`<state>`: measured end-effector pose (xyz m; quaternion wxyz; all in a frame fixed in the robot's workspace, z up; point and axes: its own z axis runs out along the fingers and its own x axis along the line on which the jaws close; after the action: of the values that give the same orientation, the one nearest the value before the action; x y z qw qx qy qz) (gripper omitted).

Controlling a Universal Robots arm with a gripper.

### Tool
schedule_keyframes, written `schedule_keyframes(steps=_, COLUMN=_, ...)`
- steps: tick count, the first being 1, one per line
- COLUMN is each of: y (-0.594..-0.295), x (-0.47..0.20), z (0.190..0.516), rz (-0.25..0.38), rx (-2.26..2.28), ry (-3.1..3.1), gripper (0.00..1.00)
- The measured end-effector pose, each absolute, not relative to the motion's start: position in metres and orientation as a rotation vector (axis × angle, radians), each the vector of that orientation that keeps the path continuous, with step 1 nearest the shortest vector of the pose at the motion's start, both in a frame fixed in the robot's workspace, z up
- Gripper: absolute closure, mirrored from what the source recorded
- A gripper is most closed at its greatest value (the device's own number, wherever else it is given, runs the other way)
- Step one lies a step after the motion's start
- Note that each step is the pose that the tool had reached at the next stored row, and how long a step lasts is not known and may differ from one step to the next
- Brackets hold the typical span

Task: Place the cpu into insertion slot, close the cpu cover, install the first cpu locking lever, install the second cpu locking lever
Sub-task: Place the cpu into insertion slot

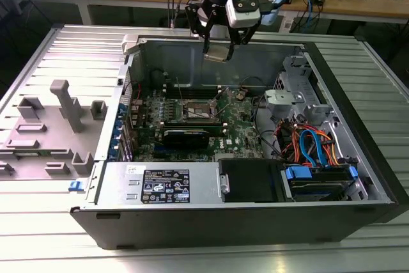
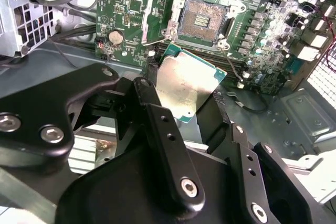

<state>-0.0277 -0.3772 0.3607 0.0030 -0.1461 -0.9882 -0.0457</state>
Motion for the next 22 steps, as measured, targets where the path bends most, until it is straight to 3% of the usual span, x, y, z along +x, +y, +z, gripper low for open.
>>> schedule_keyframes(steps=22, y=-0.3784, x=-0.0276, z=0.3607, rz=-0.143, rx=-0.492, ry=-3.094, gripper=0.46)
